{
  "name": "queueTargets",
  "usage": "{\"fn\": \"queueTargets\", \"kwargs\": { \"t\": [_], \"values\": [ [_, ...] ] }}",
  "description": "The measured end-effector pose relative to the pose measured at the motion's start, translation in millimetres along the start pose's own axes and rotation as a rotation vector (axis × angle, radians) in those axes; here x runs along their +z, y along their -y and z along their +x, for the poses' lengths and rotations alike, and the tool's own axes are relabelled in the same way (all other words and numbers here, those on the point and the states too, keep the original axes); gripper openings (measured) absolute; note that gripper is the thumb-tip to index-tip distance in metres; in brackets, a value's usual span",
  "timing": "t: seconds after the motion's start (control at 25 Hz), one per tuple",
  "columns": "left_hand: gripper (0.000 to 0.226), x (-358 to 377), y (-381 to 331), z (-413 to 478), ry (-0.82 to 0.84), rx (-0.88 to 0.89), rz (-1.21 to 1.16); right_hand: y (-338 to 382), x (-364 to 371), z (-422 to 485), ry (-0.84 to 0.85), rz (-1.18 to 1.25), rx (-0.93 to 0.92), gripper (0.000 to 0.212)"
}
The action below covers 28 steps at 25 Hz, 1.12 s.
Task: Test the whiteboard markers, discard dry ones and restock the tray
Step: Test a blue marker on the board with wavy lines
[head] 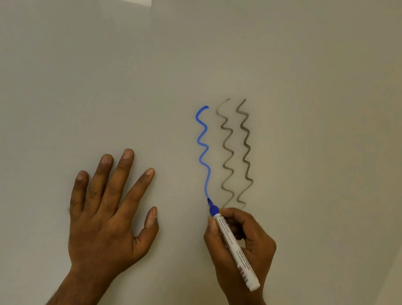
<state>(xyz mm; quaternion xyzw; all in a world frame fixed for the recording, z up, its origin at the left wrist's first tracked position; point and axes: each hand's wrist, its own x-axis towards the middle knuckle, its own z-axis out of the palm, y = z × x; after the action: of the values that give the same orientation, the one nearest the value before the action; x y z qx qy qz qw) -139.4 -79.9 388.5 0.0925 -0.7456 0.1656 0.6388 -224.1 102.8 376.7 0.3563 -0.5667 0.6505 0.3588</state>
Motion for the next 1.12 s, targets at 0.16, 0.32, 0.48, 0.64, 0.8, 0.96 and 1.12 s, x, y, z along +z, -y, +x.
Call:
{"fn": "queueTargets", "kwargs": {
  "t": [0.16,0.32,0.48,0.64,0.8,0.96,1.12],
  "values": [
    [0.056,-2,-1,0,0.002,-0.003,-0.005,-9,-4,-36,0.113,-0.102,0.043,0.017],
    [0.057,-2,-1,0,0.009,-0.004,-0.017,-2,-9,-31,0.068,-0.019,0.081,0.013],
    [0.057,-2,-1,0,0.009,-0.004,-0.013,21,0,5,0.056,0.102,0.041,0.009],
    [0.058,-2,0,-1,0.013,-0.002,-0.017,46,20,56,0.07,0.162,-0.088,0.012],
    [0.058,-2,1,-2,0.013,0.003,-0.011,54,37,92,0.036,0.128,-0.15,0.014],
    [0.059,-2,0,-2,0.018,0.003,-0.013,50,45,104,-0.016,0.113,-0.155,0.016],
    [0.06,-2,0,-3,0.023,0.002,-0.01,49,49,101,-0.008,0.125,-0.161,0.017]
  ]
}}
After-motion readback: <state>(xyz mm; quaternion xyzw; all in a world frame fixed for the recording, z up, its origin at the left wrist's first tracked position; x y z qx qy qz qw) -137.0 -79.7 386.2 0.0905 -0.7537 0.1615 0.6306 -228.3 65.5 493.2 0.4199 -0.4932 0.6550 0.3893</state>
